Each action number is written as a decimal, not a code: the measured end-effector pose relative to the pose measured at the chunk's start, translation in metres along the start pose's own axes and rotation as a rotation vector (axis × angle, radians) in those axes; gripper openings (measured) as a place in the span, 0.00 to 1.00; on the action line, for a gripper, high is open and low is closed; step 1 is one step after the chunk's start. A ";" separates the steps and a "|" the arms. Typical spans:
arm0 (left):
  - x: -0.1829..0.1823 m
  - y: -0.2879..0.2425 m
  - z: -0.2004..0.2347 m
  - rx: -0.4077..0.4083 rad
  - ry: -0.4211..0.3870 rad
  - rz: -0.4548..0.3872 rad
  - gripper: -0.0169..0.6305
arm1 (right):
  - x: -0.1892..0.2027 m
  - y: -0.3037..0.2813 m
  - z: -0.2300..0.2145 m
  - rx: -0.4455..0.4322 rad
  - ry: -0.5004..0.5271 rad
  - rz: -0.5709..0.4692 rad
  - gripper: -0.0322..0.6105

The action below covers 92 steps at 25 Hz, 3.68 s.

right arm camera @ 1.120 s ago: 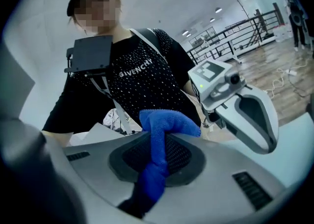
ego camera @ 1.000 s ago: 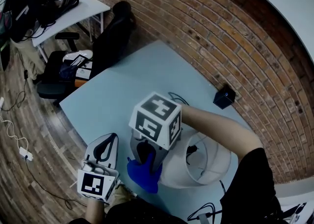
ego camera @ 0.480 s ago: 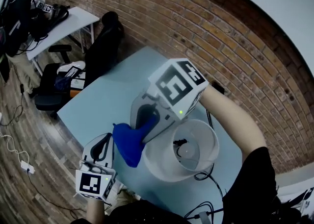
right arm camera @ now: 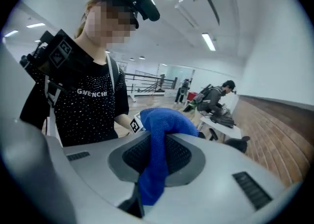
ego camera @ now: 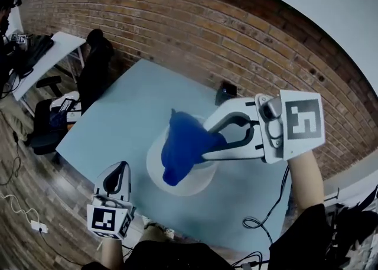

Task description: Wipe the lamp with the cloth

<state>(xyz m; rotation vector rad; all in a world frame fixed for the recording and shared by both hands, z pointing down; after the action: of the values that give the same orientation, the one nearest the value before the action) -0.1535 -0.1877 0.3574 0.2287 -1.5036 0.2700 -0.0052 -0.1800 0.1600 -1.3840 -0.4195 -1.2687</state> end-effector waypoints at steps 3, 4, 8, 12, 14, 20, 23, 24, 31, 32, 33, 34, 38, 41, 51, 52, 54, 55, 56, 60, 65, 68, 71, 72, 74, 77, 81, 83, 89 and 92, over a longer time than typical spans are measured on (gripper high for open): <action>0.001 -0.007 -0.009 0.065 -0.032 0.020 0.04 | 0.015 -0.002 0.021 0.243 -0.116 0.071 0.15; 0.001 -0.008 -0.009 0.091 -0.044 0.014 0.04 | 0.018 -0.006 0.026 0.339 -0.145 0.082 0.15; -0.007 -0.016 -0.006 0.190 -0.087 -0.019 0.04 | 0.012 -0.023 0.032 0.708 -0.187 0.084 0.15; -0.011 -0.017 0.000 0.325 -0.082 -0.019 0.04 | 0.016 -0.050 0.028 1.003 -0.298 0.058 0.15; -0.015 -0.017 0.005 0.406 -0.091 -0.031 0.04 | 0.031 -0.068 0.024 1.119 -0.346 0.135 0.15; 0.002 -0.008 0.021 0.556 -0.109 -0.034 0.04 | 0.078 -0.125 0.027 1.401 -0.409 0.300 0.15; 0.012 0.002 0.017 0.619 -0.110 -0.025 0.04 | 0.103 -0.146 0.035 1.448 -0.499 0.305 0.15; 0.016 0.005 0.017 0.634 -0.104 -0.016 0.04 | 0.113 -0.155 0.038 1.453 -0.529 0.306 0.15; 0.035 0.009 0.029 0.655 -0.040 0.020 0.04 | 0.161 -0.214 0.067 1.425 -0.708 0.199 0.15; 0.038 0.009 0.031 0.649 -0.036 0.023 0.04 | 0.162 -0.222 0.072 1.427 -0.717 0.173 0.15; 0.041 0.009 0.033 0.646 -0.034 0.027 0.04 | 0.166 -0.230 0.076 1.433 -0.728 0.163 0.15; 0.045 0.009 0.034 0.646 -0.036 0.033 0.04 | 0.174 -0.237 0.080 1.442 -0.738 0.172 0.15; 0.065 0.002 0.030 0.692 -0.108 0.046 0.04 | 0.228 -0.244 0.076 1.514 -0.746 0.262 0.15; 0.087 -0.010 0.030 0.691 -0.136 0.078 0.04 | 0.251 -0.220 0.060 1.662 -0.599 0.352 0.15; 0.096 -0.020 0.031 0.637 -0.086 0.095 0.04 | 0.292 -0.180 0.020 1.777 -0.316 0.590 0.15; 0.097 -0.019 0.032 0.634 -0.080 0.099 0.04 | 0.301 -0.184 0.019 1.750 -0.356 0.591 0.15; 0.097 -0.019 0.034 0.629 -0.086 0.101 0.04 | 0.319 -0.189 0.020 1.697 -0.451 0.595 0.15; 0.096 -0.020 0.034 0.626 -0.088 0.102 0.04 | 0.329 -0.190 0.022 1.677 -0.518 0.582 0.15; 0.096 -0.020 0.035 0.622 -0.088 0.104 0.04 | 0.339 -0.190 0.025 1.665 -0.592 0.556 0.15; 0.098 -0.019 0.040 0.613 -0.117 0.108 0.04 | 0.361 -0.197 0.034 1.594 -0.738 0.474 0.15; 0.072 -0.025 0.016 0.662 -0.115 0.036 0.04 | 0.342 -0.213 0.046 1.493 -0.720 0.352 0.15; 0.059 -0.032 -0.011 0.688 -0.124 0.036 0.04 | 0.311 -0.203 0.068 1.535 -0.633 0.287 0.15; 0.059 -0.034 -0.023 0.689 -0.138 0.039 0.04 | 0.286 -0.173 0.095 1.668 -0.564 0.199 0.15; 0.060 -0.034 -0.024 0.685 -0.145 0.038 0.04 | 0.281 -0.161 0.103 1.720 -0.549 0.174 0.15; 0.059 -0.034 -0.027 0.676 -0.149 0.039 0.04 | 0.277 -0.139 0.115 1.812 -0.520 0.133 0.15; 0.062 -0.031 -0.032 0.659 -0.157 0.056 0.04 | 0.281 -0.120 0.120 1.850 -0.515 0.075 0.15; 0.069 -0.026 -0.037 0.627 -0.174 0.084 0.04 | 0.310 -0.131 0.107 1.701 -0.589 0.108 0.15; 0.069 -0.025 -0.039 0.605 -0.172 0.087 0.04 | 0.333 -0.144 0.104 1.603 -0.662 0.186 0.15; 0.071 -0.026 -0.042 0.537 -0.169 0.103 0.04 | 0.372 -0.165 0.115 1.384 -0.816 0.335 0.15; 0.072 -0.027 -0.039 0.476 -0.145 0.110 0.04 | 0.366 -0.152 0.120 1.353 -0.804 0.243 0.15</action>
<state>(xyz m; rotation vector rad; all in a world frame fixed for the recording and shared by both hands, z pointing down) -0.1049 -0.1985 0.4279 0.5546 -1.5808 0.7132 0.0490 -0.1823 0.5701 -0.6110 -1.3003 0.0124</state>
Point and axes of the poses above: the fingertips, and each gripper's own axes: y backward along the fingers, z to its left, x out of its underside, the point moved 2 cm from there along y, backward along the fingers, and after that the axes turned 1 degree about -z, right-handed, at the moved point
